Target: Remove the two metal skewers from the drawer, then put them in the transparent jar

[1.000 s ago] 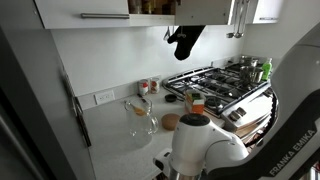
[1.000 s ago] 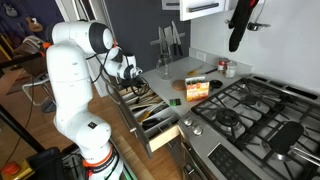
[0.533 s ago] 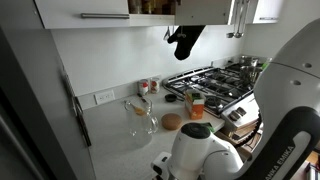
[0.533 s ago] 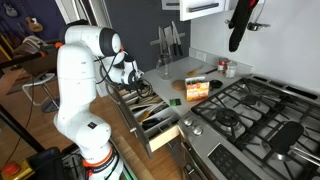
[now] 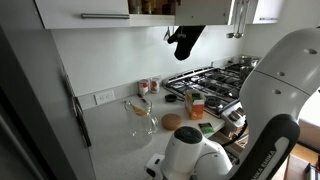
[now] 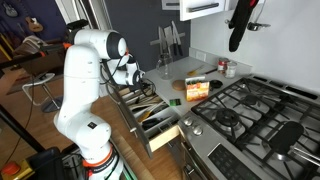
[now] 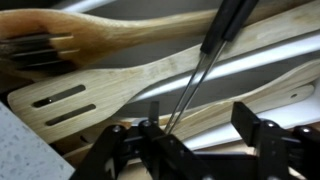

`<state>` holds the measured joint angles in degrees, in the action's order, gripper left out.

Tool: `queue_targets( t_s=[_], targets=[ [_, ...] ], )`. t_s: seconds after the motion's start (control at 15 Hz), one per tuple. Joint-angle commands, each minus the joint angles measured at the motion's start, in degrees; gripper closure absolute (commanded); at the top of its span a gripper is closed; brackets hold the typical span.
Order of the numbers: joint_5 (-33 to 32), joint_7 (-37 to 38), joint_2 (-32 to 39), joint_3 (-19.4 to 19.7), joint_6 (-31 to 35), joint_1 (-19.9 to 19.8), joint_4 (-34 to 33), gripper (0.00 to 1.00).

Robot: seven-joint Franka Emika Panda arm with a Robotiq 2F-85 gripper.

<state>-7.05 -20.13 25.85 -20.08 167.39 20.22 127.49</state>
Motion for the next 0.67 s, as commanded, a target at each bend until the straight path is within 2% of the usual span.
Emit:
queue_targets(
  t_s=[0.0, 0.07, 0.2, 0.27, 0.33, 0.53, 0.6],
  targets=[
    [-3.09, 1.01, 2.76, 0.43, 1.12, 0.22, -2.2, 0.56],
    [-3.41, 1.09, 3.09, 0.54, 1.2, 0.28, -2.48, 0.63],
    [-3.8, 1.19, 3.57, 0.74, 1.07, 0.32, -2.77, 0.3],
    [-3.82, 1.15, 3.83, 0.68, 1.16, 0.19, -2.87, 0.26],
    [-3.85, 0.97, 4.08, 0.6, 1.12, 0.02, -2.91, 0.53],
    [-4.02, 0.8, 4.57, 0.58, 1.04, -0.11, -3.1, 0.73],
    [-4.06, 0.84, 4.64, 0.63, 1.01, -0.1, -3.12, 0.84]
  ],
)
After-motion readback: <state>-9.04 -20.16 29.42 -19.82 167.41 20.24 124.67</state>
